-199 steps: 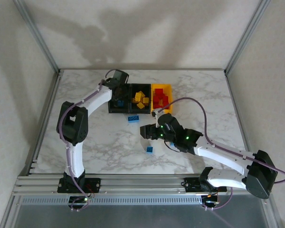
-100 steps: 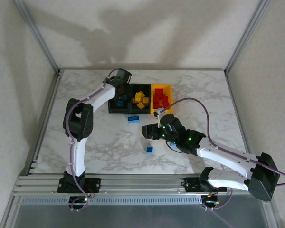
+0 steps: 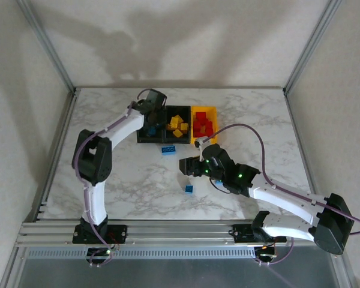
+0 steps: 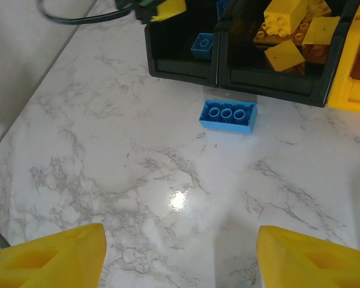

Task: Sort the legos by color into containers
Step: Place the lego in the container, then pick up the lego from the center of the table.

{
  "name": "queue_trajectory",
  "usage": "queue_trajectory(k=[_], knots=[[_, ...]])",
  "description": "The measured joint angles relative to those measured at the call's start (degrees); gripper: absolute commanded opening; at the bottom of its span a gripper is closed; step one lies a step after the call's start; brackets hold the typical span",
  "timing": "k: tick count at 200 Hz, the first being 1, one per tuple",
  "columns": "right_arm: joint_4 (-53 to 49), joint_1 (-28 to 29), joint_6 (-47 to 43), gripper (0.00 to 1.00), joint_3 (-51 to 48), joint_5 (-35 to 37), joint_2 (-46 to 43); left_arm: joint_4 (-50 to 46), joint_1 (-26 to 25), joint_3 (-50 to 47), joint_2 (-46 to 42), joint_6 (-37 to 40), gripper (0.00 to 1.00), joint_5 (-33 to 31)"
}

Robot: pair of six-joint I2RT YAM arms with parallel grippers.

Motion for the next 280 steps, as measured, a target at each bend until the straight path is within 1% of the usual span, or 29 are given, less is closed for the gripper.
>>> queue_trajectory(k=[33, 49, 58, 70, 92, 106, 145, 181, 200, 245, 266, 280], knots=[[-1.42, -0.13, 0.0, 0.69, -1.27, 1.09, -2.82, 2.86, -6.38, -10.8, -13.46, -0.24, 0.73, -0.11], [-2.16, -0.26, -0.02, 0.69, -1.42, 1.44, -3.98, 4.87, -9.66, -16.04, -17.94, -0.79, 0.78, -0.59], [-2.43, -0.33, -0.02, 0.69, -1.44, 1.49, -4.5, 5.77, -11.34, -18.84, -19.52, -1.05, 0.82, -1.14], [-2.6, -0.37, -0.02, 0.69, -1.46, 1.57, -5.14, 6.8, -13.4, -22.1, -20.48, -1.62, 0.91, -2.38], [-2.67, -0.37, -0.02, 0.69, -1.46, 1.9, -5.99, 8.94, -15.89, -27.28, -20.37, -2.62, 0.94, -3.78], [-2.71, -0.37, -0.02, 0.69, -1.46, 2.14, -6.27, 9.97, -16.24, -29.22, -19.45, -3.1, 0.94, -4.2], [-3.3, -0.37, 0.0, 0.69, -1.95, 2.71, -7.82, 13.51, -16.37, -29.38, -14.58, -3.19, 0.94, -6.47], [-3.85, -0.39, 0.0, 0.69, -2.32, 3.02, -9.14, 14.88, -16.41, -27.52, -8.76, -2.58, 0.94, -7.19], [-3.98, -0.59, 0.0, 0.69, -2.36, 3.13, -9.16, 15.08, -16.59, -26.45, -7.1, -2.27, 0.93, -7.54], [-3.98, -1.03, -0.02, 0.69, -2.36, 3.13, -8.96, 14.25, -16.68, -21.46, -2.62, -1.29, 0.84, -8.92], [-4.0, -1.14, -0.02, 0.69, -2.36, 3.13, -8.85, 13.94, -16.68, -20.98, -1.42, -1.29, 0.81, -9.14], [-4.02, -1.29, -0.02, 0.69, -2.36, 3.1, -8.85, 13.46, -16.68, -20.98, -0.96, -1.29, 0.76, -9.16]])
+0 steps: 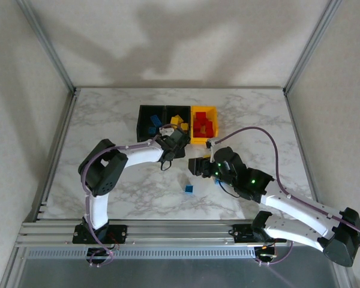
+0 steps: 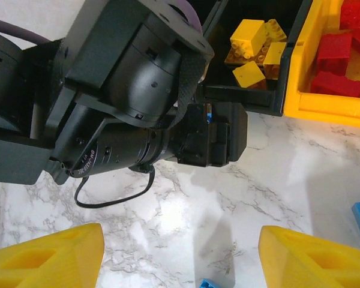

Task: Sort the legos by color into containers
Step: Pick up the lego from the center of the table.

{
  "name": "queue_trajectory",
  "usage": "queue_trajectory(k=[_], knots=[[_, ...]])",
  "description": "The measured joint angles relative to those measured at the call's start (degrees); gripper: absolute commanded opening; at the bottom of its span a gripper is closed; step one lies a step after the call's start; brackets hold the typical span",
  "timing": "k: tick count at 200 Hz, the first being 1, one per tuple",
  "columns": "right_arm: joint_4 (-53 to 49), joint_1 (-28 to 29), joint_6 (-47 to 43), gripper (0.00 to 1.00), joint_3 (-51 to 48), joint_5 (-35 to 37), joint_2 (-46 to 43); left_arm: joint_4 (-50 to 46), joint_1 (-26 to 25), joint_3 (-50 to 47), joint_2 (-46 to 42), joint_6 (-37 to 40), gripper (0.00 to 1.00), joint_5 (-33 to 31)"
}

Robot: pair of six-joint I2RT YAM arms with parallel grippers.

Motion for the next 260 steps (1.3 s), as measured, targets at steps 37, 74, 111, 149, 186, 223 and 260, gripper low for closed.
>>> queue_trajectory(k=[37, 74, 111, 149, 186, 223, 260], knots=[[0.0, -0.44, 0.0, 0.69, 0.0, 0.0, 0.07, -0.61, -0.02, 0.04, 0.13, 0.17, 0.62, -0.2], [0.02, -0.44, 0.0, 0.69, 0.0, -0.2, 0.17, -1.18, -0.02, 0.07, -0.31, 0.22, 0.57, -0.13], [0.09, -0.44, 0.0, 0.69, 0.0, -0.22, 0.37, -3.45, -0.02, -2.25, -7.15, 0.37, 0.57, 0.07], [0.48, -0.44, 0.02, 0.68, 0.0, -0.63, 1.66, -5.75, 1.18, -2.54, -17.0, 0.96, 0.57, 0.28], [1.64, -0.48, 0.04, 0.68, 0.0, -0.85, 3.06, -6.25, 8.22, -0.87, -19.06, 0.37, 0.57, 3.02], [2.29, -0.48, 0.04, 0.68, 0.0, -0.87, 3.43, -5.22, 15.1, 3.04, -16.26, -3.3, 0.57, 6.99], [2.47, -0.48, 0.24, 0.68, 0.0, -0.85, 3.5, -2.27, 18.21, 6.08, -11.5, -8.87, 0.56, 11.1]])
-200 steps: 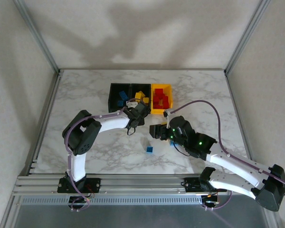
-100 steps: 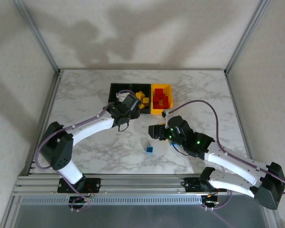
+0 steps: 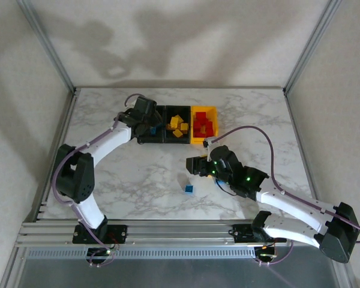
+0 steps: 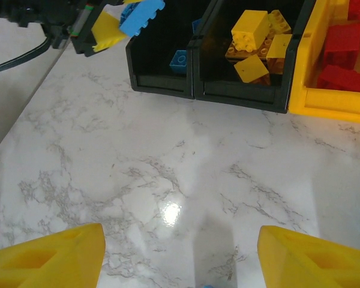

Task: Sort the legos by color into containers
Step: Pick up the lego from the center of the table, then place the lego in the container.

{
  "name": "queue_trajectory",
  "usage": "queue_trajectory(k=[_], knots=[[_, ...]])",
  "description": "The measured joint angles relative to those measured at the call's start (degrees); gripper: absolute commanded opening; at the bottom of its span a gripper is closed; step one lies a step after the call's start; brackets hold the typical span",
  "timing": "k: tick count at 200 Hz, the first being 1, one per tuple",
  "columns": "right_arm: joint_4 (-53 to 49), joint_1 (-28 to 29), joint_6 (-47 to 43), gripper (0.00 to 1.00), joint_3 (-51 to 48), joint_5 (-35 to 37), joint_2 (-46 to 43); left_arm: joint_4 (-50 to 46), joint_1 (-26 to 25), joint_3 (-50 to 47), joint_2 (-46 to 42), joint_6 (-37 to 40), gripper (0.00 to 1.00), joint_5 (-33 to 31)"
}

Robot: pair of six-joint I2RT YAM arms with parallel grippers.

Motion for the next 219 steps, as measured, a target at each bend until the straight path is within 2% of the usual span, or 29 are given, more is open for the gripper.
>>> queue_trajectory(k=[65, 151, 219], knots=[[0.0, 0.0, 0.02, 0.68, 0.0, 0.02, 0.55, -0.04, 0.61, 9.09, 7.96, -6.12, 0.57, 0.13], [-0.02, 0.0, 0.0, 0.68, 0.0, 0.09, 0.59, -0.52, 1.46, 10.78, 14.08, -10.32, 0.58, -0.31], [-0.04, 0.0, 0.0, 0.68, -0.24, 0.22, 0.37, -0.79, 1.46, 11.02, 15.98, -11.17, 0.71, -0.52]])
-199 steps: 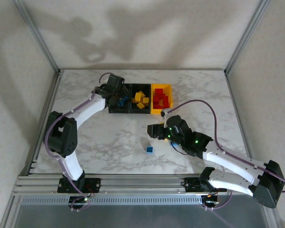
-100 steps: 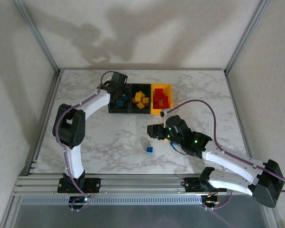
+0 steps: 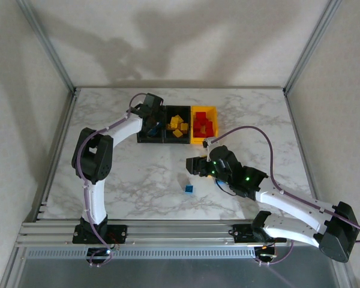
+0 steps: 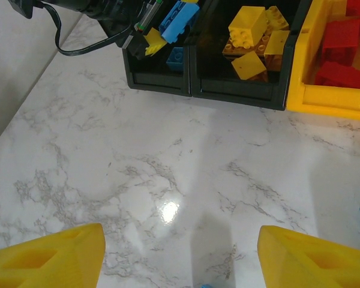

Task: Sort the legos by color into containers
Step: Place the lego in the container, then pick up the lego from the middle-left of the table.

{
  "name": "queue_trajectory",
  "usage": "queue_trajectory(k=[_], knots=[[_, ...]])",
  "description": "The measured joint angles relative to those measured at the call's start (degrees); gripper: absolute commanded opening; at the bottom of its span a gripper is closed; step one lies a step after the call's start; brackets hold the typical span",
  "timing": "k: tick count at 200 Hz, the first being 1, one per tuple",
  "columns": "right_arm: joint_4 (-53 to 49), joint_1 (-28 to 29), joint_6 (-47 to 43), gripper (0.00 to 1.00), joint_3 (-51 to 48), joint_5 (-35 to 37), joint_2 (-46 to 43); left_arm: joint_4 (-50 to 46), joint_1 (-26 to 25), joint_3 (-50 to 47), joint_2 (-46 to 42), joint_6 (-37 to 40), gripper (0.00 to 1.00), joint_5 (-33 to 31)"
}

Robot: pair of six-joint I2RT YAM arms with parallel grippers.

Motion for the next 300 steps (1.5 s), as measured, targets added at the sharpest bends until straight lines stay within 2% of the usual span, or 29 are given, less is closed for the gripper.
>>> queue_trajectory(k=[38, 86, 119, 160, 198, 253, 300], knots=[[0.02, 0.0, -0.02, 0.68, -0.52, -0.02, -0.17, -0.13, 0.0, 0.0, 0.0, -0.17, 0.75, -0.17], [0.02, 0.0, -0.02, 0.68, -0.61, -0.02, -0.17, -0.26, -0.11, 0.0, -0.31, -0.02, 0.73, -0.17], [-1.25, -0.37, 0.04, 0.68, -0.61, 0.11, -1.11, -0.48, -1.44, -0.57, -4.55, 2.05, 0.73, -0.15], [-6.1, -1.84, 2.16, 0.68, 0.13, 1.53, -2.51, -0.15, -7.23, -5.27, -15.15, 7.89, 0.73, 1.18], [-11.65, -3.13, 4.94, 0.68, 1.05, 3.58, -3.06, 0.2, -13.62, -14.16, -22.12, 13.88, 0.73, 3.52], [-18.49, -5.18, 8.81, 0.68, 1.05, 6.16, -5.11, -2.08, -24.81, -22.49, -25.14, 18.82, 0.72, 5.42], [-21.77, -8.2, 11.82, 0.68, -2.4, 4.11, -13.44, -4.42, -32.39, -25.79, -25.16, 19.63, 0.7, 6.32]])
